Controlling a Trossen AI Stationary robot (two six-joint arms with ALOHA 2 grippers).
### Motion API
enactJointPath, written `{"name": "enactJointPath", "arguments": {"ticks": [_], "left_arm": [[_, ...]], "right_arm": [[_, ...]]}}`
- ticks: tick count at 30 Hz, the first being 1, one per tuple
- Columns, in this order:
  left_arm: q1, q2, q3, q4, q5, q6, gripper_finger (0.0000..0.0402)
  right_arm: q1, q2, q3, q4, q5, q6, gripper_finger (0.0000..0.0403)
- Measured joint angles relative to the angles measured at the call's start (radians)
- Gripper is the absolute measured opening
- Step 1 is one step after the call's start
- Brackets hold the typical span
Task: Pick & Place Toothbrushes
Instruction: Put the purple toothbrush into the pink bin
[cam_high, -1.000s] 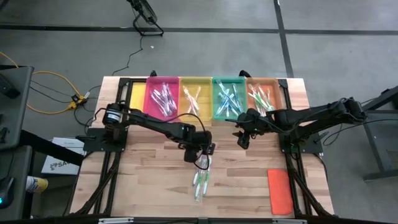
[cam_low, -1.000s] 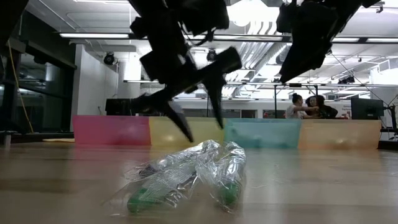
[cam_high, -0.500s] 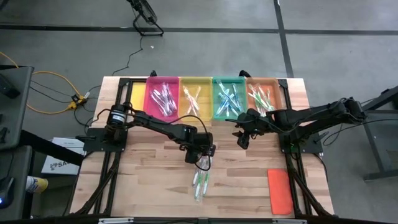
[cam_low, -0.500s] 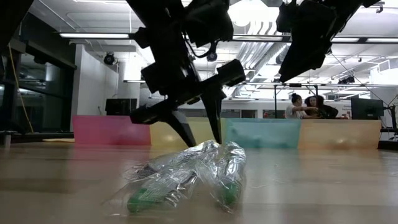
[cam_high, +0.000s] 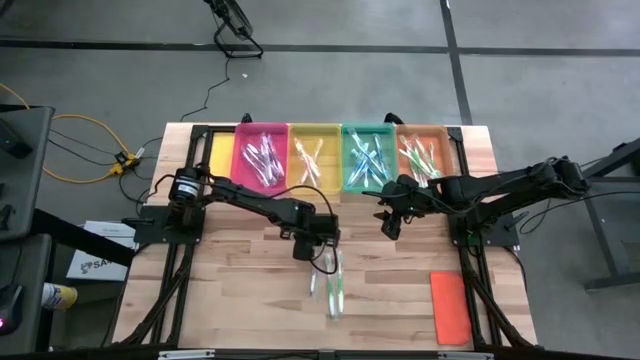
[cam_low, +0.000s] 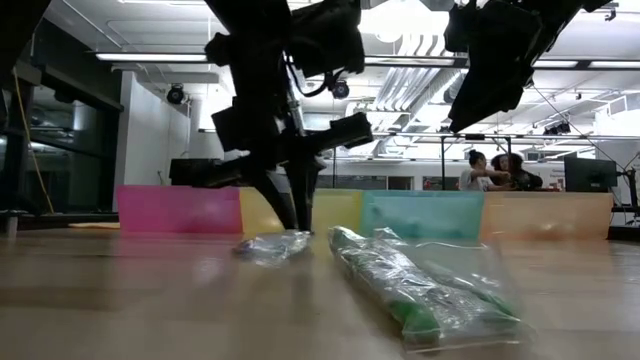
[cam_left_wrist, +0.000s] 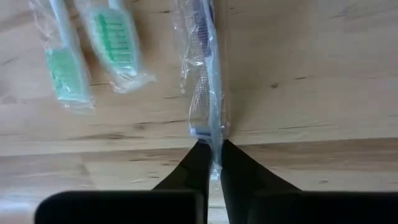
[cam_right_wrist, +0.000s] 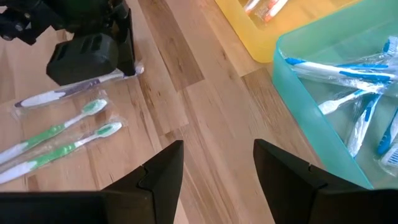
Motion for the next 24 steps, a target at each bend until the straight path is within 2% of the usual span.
{"name": "enactJointPath", "arguments": {"ticks": [5, 11, 16, 20, 24], "left_arm": [[0.000, -0.029, -0.002, -0.136, -0.032, -0.064, 0.0007], [0.002, -0.104, -0.003, -0.384, -0.214, -0.122, 0.0004], [0.015, -0.207, -0.003, -0.522, -0.351, -0.173, 0.0003], [0.056, -0.310, -0.003, -0.623, -0.443, -0.199, 0.0002], [0.150, -0.415, -0.002, -0.661, -0.525, -0.197, 0.0002]], "right_arm": [[0.000, 0.000, 0.000, -0.004, 0.003, 0.000, 0.0188], [-0.001, 0.000, 0.000, -0.003, 0.004, -0.003, 0.0188], [-0.001, 0.000, 0.000, -0.002, 0.017, -0.003, 0.0188], [-0.001, 0.000, 0.000, -0.003, 0.030, -0.003, 0.0188], [-0.001, 0.000, 0.000, 0.002, 0.030, -0.004, 0.0188]]}}
